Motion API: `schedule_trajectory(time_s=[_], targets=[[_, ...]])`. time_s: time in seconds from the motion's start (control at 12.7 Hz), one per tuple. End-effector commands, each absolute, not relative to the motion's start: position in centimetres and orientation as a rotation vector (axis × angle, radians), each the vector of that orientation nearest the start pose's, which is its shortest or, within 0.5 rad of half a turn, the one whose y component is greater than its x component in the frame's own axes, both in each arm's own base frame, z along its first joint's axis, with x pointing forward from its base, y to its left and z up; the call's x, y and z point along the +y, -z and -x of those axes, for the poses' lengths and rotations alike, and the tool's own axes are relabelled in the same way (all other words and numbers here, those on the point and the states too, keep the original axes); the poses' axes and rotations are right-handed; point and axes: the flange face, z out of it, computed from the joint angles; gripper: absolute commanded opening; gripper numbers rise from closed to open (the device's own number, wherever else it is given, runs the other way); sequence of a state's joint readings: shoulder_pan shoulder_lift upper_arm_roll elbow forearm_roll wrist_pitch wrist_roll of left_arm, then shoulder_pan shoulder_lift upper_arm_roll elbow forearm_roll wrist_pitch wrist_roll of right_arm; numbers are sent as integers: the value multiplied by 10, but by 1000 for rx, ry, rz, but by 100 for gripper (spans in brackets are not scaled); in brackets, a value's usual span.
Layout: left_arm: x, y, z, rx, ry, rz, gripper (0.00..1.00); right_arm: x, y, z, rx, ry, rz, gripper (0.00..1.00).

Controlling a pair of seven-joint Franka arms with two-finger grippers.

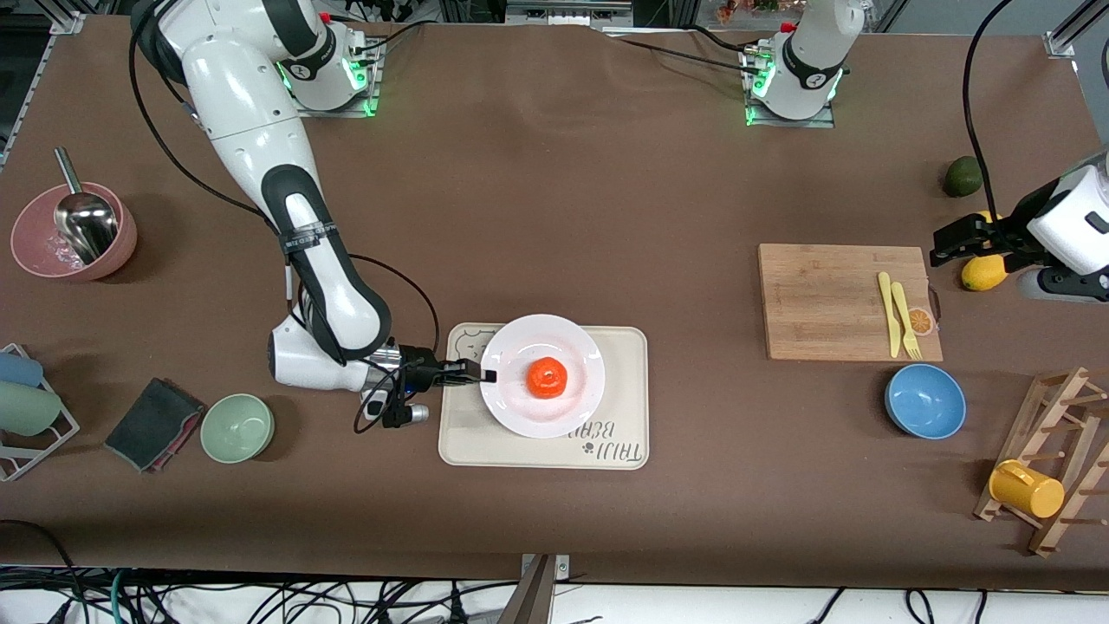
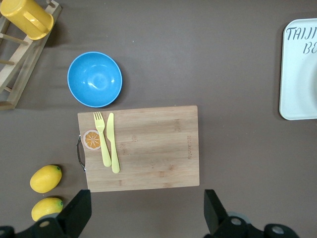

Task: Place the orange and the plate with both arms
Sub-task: 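Slide the plate with the right gripper onto the bear tray, then open the right gripper and pull it back from the plate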

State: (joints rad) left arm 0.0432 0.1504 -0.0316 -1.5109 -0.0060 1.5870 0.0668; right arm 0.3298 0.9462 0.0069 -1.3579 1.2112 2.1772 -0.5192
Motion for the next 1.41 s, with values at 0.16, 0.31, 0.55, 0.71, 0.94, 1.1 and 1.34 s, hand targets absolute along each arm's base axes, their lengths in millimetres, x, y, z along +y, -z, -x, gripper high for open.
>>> schedule_trajectory(time_s=[0.16,0.31,0.55,0.71,0.94,1.1,1.34], targets=[[10,-580,-597,116,-101,3145,100,281,-155,-695,-50,-15,2196,0],[10,-581,-597,116,-98,3145,100,280,-151,-694,-48,-21,2197,0],[10,-581,-597,116,-98,3145,100,280,-151,-695,-98,9,2195,99],[10,-581,-597,116,-98,3145,100,275,-162,-699,-174,51,2203,100],[9,-581,-597,118,-101,3145,100,250,-198,-710,-400,76,2333,100],[9,-581,-597,118,-101,3145,100,248,-247,-714,-540,115,2427,100],[9,-581,-597,120,-101,3145,100,195,-292,-713,-721,-29,2654,100]])
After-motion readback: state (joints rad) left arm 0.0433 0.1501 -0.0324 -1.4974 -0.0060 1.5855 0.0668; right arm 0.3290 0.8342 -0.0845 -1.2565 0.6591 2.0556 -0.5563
